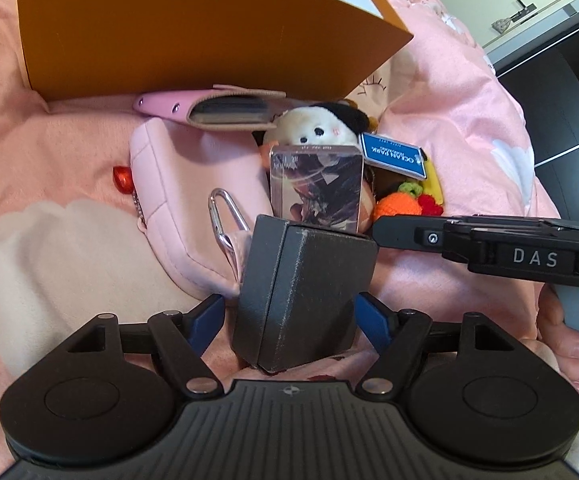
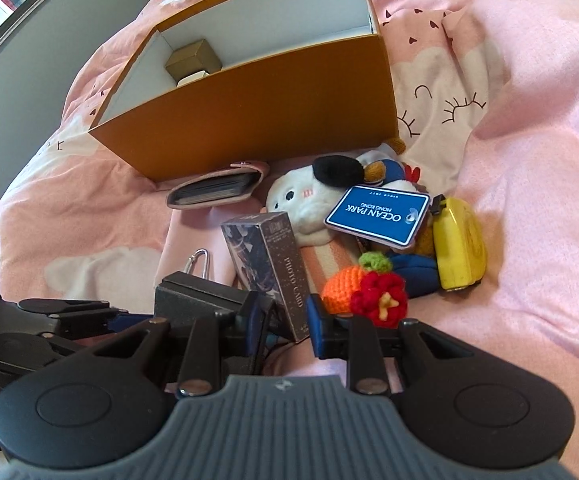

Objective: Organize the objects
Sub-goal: 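Grasp the dark grey case with the left gripper, then grasp the photo card box with the right gripper while the left gripper holds the grey case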

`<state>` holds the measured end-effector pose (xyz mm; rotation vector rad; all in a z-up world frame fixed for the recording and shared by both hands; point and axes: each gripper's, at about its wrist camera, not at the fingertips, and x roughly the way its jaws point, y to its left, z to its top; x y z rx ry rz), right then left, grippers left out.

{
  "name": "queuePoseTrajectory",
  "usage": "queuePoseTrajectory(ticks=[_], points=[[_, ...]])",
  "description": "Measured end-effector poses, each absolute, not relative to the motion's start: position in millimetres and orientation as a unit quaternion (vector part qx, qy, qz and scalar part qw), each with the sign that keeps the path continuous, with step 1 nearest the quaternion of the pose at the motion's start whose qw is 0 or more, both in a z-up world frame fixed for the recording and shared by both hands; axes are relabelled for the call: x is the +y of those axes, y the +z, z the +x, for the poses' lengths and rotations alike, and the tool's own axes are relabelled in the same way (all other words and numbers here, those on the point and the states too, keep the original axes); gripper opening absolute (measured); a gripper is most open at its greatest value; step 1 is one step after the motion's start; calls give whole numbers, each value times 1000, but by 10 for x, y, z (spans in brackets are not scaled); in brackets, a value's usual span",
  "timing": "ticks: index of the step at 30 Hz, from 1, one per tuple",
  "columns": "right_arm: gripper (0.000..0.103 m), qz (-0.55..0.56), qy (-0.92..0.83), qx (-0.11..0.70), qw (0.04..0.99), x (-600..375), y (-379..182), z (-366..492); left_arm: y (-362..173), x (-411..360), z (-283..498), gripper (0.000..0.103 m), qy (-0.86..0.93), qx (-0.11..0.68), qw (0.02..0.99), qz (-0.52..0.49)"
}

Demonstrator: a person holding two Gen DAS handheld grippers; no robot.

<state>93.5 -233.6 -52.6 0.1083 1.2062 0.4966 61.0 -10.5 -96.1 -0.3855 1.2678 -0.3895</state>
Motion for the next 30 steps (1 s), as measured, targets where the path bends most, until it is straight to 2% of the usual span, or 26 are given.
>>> queuePoseTrajectory(ticks=[2, 4, 7, 10, 26, 30], points=[[27, 48, 231, 561, 794, -2327, -523, 935, -936, -116, 590, 79, -175, 582, 776, -169], [27, 50, 230, 561, 794, -2333, -525, 935, -898, -123, 566, 65, -180, 577, 780, -166], [27, 53, 223, 561, 795, -2355, -532, 934, -807, -165, 528, 58, -187, 566, 789, -148], [21, 47, 216, 559, 799, -2362, -526, 924, -721, -175, 497, 52, -198, 553, 797, -139], [20, 41, 216, 560, 799, -2351, -540, 937, -684, -230, 496, 48, -214, 531, 807, -148], [20, 43, 217, 553, 804, -2367, -512, 929, -625, -190, 465, 44, -210, 517, 816, -150]])
